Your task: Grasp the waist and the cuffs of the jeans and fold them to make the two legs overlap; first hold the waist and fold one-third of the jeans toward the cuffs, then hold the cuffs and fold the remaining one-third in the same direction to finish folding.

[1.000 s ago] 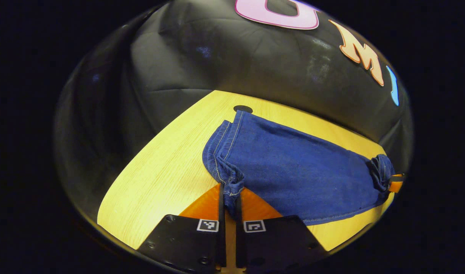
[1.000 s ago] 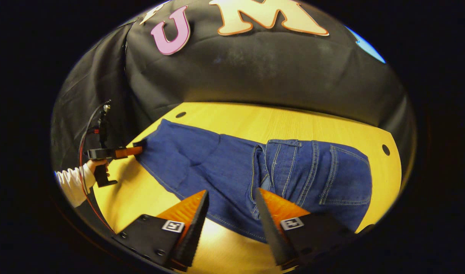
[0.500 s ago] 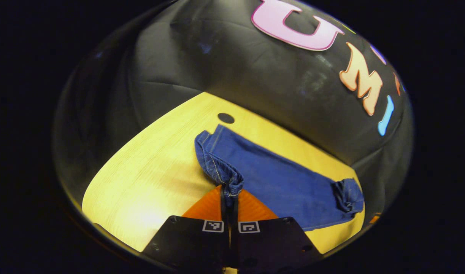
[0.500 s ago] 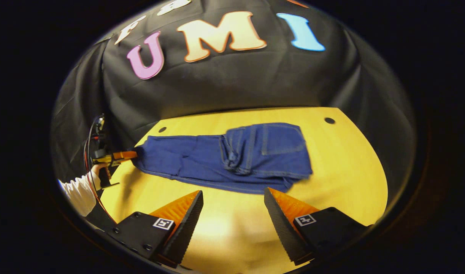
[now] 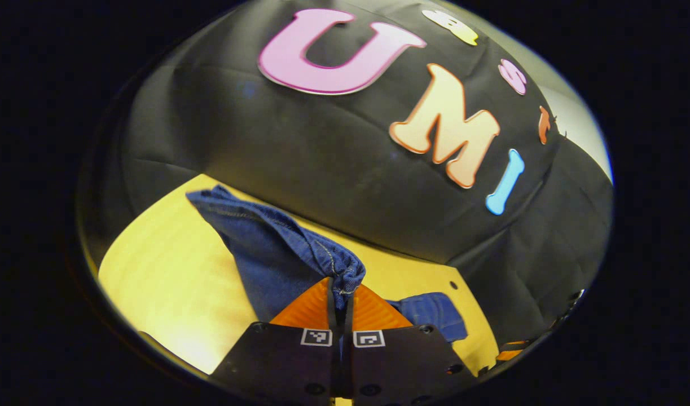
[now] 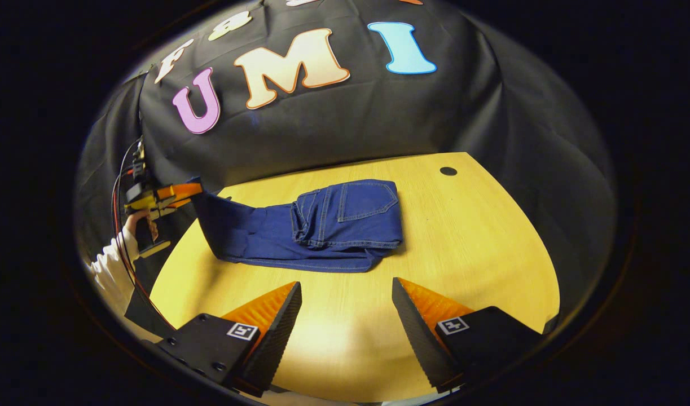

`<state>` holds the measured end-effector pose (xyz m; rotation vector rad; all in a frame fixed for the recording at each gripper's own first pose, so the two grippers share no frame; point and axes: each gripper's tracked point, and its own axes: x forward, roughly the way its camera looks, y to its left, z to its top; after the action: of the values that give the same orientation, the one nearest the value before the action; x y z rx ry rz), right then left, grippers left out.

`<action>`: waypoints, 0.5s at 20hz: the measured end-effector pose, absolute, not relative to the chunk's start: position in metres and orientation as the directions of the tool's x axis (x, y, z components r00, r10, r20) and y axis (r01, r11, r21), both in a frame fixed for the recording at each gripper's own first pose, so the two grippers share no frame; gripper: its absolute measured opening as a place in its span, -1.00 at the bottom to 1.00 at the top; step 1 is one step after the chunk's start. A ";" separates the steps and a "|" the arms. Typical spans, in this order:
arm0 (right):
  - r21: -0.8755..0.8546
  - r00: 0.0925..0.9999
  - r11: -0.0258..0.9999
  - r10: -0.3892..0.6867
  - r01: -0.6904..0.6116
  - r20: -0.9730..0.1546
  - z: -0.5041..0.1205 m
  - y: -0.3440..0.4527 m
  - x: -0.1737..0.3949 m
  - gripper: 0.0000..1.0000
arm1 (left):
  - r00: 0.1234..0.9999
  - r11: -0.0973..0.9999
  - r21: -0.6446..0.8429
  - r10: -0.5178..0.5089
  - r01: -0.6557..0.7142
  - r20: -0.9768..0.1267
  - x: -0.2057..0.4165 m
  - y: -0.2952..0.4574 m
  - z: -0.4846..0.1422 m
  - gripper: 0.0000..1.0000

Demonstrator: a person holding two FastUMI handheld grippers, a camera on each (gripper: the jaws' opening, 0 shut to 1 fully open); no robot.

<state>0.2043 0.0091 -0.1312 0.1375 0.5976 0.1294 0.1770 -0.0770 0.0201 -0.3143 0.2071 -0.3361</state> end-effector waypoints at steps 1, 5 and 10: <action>0.179 0.812 0.979 0.182 -0.097 -0.554 -0.133 0.002 0.206 0.90 | 0.916 0.886 -0.340 -0.378 0.317 -0.131 0.176 -0.106 0.031 -1.00; 0.173 0.790 0.970 0.239 -0.169 -0.564 -0.142 -0.030 0.207 0.99 | 0.872 0.837 -0.340 -0.482 0.429 -0.084 0.173 -0.222 0.052 -1.00; 0.179 0.761 0.962 0.274 -0.207 -0.588 -0.160 -0.060 0.208 0.98 | 0.763 0.783 -0.260 -0.616 0.565 -0.197 0.144 -0.359 -0.043 -1.00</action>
<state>0.2079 -0.0598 -0.1599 0.1056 0.6561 0.2625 0.1443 -0.3592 -0.0427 -0.1902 0.2798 -0.6458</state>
